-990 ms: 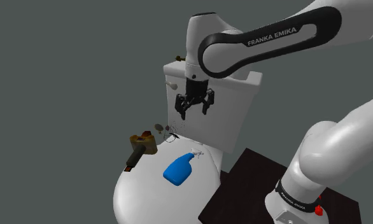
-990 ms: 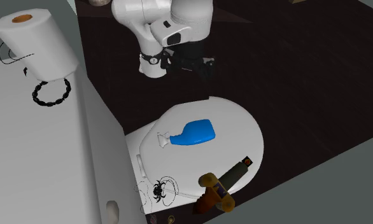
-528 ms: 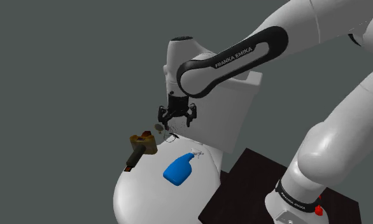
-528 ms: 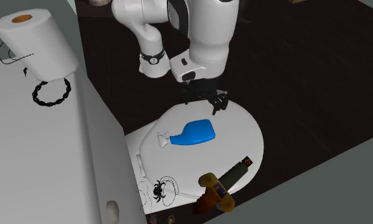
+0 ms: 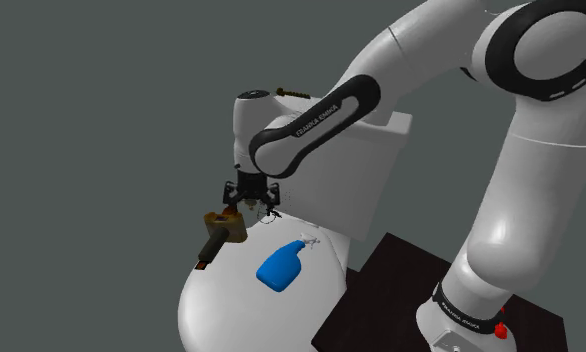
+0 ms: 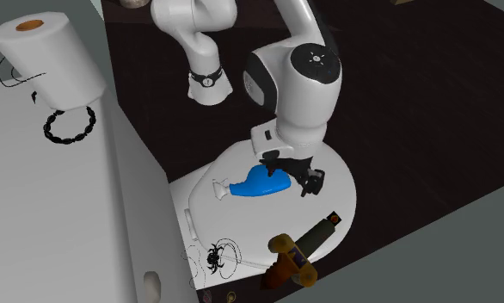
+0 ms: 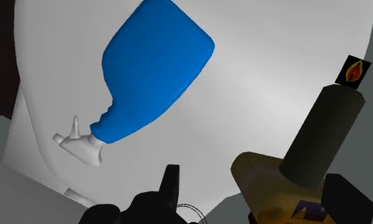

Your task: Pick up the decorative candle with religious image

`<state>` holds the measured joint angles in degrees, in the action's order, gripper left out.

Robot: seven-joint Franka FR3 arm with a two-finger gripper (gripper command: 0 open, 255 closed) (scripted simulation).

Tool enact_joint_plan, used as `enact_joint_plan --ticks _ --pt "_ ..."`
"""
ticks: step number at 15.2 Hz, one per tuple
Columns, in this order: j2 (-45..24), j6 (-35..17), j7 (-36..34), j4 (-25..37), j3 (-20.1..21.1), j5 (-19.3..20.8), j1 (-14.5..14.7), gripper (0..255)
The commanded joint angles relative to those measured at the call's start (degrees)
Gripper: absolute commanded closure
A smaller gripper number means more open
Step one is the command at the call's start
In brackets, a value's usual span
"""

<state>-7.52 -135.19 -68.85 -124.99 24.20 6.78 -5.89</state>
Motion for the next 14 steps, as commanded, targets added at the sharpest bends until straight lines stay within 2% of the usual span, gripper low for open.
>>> enact_joint_plan --ticks 1,7,12,14 --pt "-4.94 -1.66 -4.86 3.13 -0.6 2.65 0.91 0" --pt "-18.57 -4.35 -15.41 14.4 -4.6 7.71 4.79 0" --pt "-29.63 -4.94 -21.56 25.89 -8.0 9.06 7.88 0" --pt "-31.09 -5.4 -22.09 27.0 -8.46 9.22 8.25 0"
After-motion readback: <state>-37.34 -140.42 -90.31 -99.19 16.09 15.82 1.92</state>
